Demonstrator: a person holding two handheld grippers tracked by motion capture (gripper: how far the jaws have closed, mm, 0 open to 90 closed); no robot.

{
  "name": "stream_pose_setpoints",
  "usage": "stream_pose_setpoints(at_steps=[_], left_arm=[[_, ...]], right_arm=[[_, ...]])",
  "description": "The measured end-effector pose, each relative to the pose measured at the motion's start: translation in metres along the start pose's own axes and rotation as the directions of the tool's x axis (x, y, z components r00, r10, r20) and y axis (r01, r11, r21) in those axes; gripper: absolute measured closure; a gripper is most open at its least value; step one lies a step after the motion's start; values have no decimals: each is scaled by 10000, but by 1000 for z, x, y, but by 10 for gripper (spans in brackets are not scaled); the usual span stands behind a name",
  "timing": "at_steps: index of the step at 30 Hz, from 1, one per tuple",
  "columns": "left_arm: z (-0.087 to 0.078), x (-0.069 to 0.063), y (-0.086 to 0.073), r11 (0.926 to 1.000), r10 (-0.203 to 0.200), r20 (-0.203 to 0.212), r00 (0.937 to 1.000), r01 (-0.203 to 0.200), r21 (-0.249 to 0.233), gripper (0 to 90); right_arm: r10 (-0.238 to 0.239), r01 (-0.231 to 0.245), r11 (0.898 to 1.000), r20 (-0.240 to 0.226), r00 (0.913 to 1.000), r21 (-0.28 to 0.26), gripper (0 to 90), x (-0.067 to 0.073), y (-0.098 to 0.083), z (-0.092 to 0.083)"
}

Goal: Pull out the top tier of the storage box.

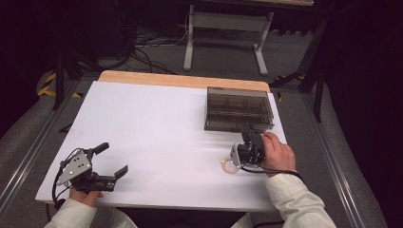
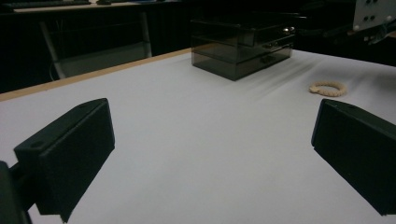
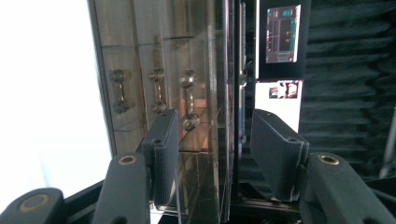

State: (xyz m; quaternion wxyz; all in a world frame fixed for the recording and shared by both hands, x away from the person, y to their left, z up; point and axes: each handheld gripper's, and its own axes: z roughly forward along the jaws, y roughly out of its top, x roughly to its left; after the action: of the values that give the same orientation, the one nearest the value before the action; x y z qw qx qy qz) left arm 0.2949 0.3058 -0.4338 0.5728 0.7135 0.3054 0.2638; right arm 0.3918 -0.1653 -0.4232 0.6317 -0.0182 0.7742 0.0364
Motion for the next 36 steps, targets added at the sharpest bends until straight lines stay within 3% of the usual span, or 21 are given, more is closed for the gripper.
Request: stream_pose_setpoints(at_steps=[4, 7, 9, 10, 11, 14, 15, 16, 20, 23, 24, 25, 27, 28, 29, 30, 31, 33, 34, 35, 36], left_arm=[[0, 0, 0, 10000, 36, -5, 10000, -36, 13, 2], [0, 0, 0, 10000, 35, 5, 10000, -35, 1, 2], [0, 0, 0, 10000, -9, 12, 10000, 9, 2, 2], [0, 0, 0, 10000, 21, 12, 10000, -21, 8, 2], [0, 0, 0, 10000, 21, 12, 10000, -21, 8, 2], [0, 0, 0, 10000, 22, 3, 10000, -22, 0, 2], [0, 0, 0, 10000, -2, 6, 10000, 2, -3, 2], [1, 0, 0, 10000, -8, 18, 10000, 8, -10, 2], [1, 0, 0, 10000, -10, 17, 10000, 10, -7, 2], [1, 0, 0, 10000, -14, 11, 10000, 14, -3, 2], [1, 0, 0, 10000, -18, 13, 10000, 18, -2, 2], [1, 0, 0, 10000, -14, 13, 10000, 14, -1, 2], [1, 0, 0, 10000, -14, 8, 10000, 14, -12, 2], [1, 0, 0, 10000, -17, 12, 10000, 17, -17, 2], [0, 1, 0, 10000, 32, -3, 10000, -32, 9, 2], [0, 0, 0, 10000, 29, -2, 10000, -29, 3, 2], [0, 0, 0, 10000, 29, -7, 10000, -29, 5, 2], [0, 0, 0, 10000, 30, -7, 10000, -30, 3, 2], [0, 0, 0, 10000, 27, -8, 10000, -27, 0, 2], [0, 0, 0, 10000, 30, -6, 10000, -30, 2, 2], [0, 1, 0, 10000, 27, -5, 10000, -27, 0, 2]], right_arm=[[839, -851, 9958, -331, 9959, -334, 513, -12, 3, -9], [1029, -1044, 9934, -323, 9942, -484, 521, -15, 6, -13], [1602, -1641, 9848, -665, 9848, -576, 516, -21, 7, -17], [2189, -2272, 9717, -1150, 9689, -644, 513, -27, 7, -20], [2189, -2272, 9717, -1150, 9689, -644, 513, -27, 7, -20], [2837, -3055, 9486, -2056, 9366, -828, 512, -37, 5, -23], [3151, -3450, 9337, -2380, 9187, -954, 488, -41, 4, -24], [3151, -3450, 9337, -2380, 9187, -954, 488, -41, 4, -24], [3834, -4320, 8945, -2995, 8737, -1152, 424, -51, 0, -24], [4299, -4966, 8604, -3605, 8278, -1143, 354, -60, -5, -23], [4299, -4966, 8604, -3605, 8278, -1143, 354, -60, -5, -23], [4497, -5245, 8440, -3848, 8060, -1123, 349, -62, -7, -22], [4767, -5593, 8229, -4141, 7754, -1002, 343, -66, -9, -21], [4786, -5666, 8180, -4284, 7664, -998, 344, -68, -11, -21], [4965, -5891, 8027, -4434, 7463, -927, 342, -71, -12, -20], [4803, -5756, 8125, -4539, 7505, -920, 342, -73, -13, -19], [4927, -5878, 8045, -4577, 7402, -847, 342, -75, -13, -18], [4850, -5827, 8094, -4766, 7332, -726, 343, -77, -14, -17], [4873, -5945, 8031, -5299, 6941, -401, 343, -82, -15, -11], [4873, -5945, 8031, -5299, 6941, -401, 343, -82, -15, -11], [4860, -6061, 7946, -5608, 6703, -358, 343, -86, -18, -8]])
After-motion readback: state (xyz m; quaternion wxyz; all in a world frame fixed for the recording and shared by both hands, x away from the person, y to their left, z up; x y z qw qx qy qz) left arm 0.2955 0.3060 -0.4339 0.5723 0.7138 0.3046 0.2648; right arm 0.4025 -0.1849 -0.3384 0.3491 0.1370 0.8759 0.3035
